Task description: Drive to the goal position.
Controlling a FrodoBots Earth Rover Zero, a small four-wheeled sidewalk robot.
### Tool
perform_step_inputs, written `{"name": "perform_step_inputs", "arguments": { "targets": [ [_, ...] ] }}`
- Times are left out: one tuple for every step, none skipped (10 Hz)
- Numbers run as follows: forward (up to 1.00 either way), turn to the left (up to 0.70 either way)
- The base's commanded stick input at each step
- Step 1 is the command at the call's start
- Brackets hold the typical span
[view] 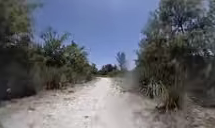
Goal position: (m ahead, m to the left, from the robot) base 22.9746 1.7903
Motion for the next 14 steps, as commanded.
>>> {"name": "perform_step_inputs", "arguments": {
  "targets": [
    [0.45, 0.0],
    [0.45, 0.0],
    [0.45, 0.0],
    [0.45, 0.0],
    [0.45, 0.0],
    [0.45, 0.0],
    [0.45, 0.0],
    [0.45, 0.0],
    [0.45, 0.0],
    [0.45, 0.0],
    [0.45, 0.0],
    [0.45, 0.0],
    [0.45, 0.0],
    [0.45, 0.0]
  ]
}}
